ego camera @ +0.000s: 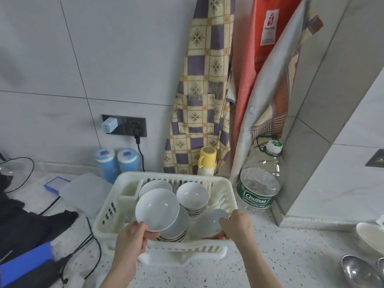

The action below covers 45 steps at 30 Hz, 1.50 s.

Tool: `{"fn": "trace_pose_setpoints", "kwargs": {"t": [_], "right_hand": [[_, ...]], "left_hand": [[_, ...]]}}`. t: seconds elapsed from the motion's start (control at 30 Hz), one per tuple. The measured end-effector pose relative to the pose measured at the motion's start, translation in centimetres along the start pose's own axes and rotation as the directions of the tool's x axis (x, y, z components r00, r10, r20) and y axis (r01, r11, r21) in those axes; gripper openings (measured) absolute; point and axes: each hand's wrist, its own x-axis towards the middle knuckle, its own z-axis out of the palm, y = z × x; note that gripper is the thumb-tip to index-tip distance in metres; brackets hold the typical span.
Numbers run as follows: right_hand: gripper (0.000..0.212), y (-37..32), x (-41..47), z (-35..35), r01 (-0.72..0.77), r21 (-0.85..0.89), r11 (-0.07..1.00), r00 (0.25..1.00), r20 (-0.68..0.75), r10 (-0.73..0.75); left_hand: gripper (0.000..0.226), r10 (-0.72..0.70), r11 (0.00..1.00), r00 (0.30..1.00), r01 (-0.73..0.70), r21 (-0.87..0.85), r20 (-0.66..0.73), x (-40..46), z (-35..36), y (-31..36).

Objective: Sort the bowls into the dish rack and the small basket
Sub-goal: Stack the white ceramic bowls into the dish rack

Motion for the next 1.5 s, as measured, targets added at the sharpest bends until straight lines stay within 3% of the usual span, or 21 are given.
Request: {"fn": "trace_pose_setpoints", "kwargs": {"t": [0.3,0.43,0.67,0.9,1.17,1.5], "right_hand": [[0.022,-0.9,0.0,2.6,-0.042,-0.121,0.992,0.999,0.012,0.044],[0.003,-0.9,0.3,2.8,-0.042,-0.155,0.987,0.997,0.056,0.051],[0.028,-0.8,0.9,3.0,-0.024,-0.227,0.974,0.994,0.101,0.049],[0.025,-0.3,0.1,3.4,0.015,-0.348,0.937,0.999,-0.022,-0.024],[0.016,-0.1,0.1,3.4,0.02,-0.457,0.889,1.0,0.019,-0.013],[0.031,-0.9,0.1,3.6,0.069,-0.565,0.822,0.994,0.113,-0.005]], "left_hand": [[0.014,0.129,0.98,0.991,-0.132,0.148,0.031,3.2,1.1,0.3],[0.013,0.172,0.963,0.982,-0.183,0.196,0.073,4.5,1.4,1.1],[0.017,0.187,0.962,0.976,-0.205,0.18,0.115,5.4,1.3,0.9],[0.021,0.241,0.952,0.967,-0.251,0.175,0.079,5.4,1.0,0.6],[0.014,0.214,0.953,0.971,-0.231,0.196,0.103,5.7,1.3,0.4],[0.012,0.206,0.955,0.974,-0.22,0.198,0.09,5.8,1.3,0.3]]}}
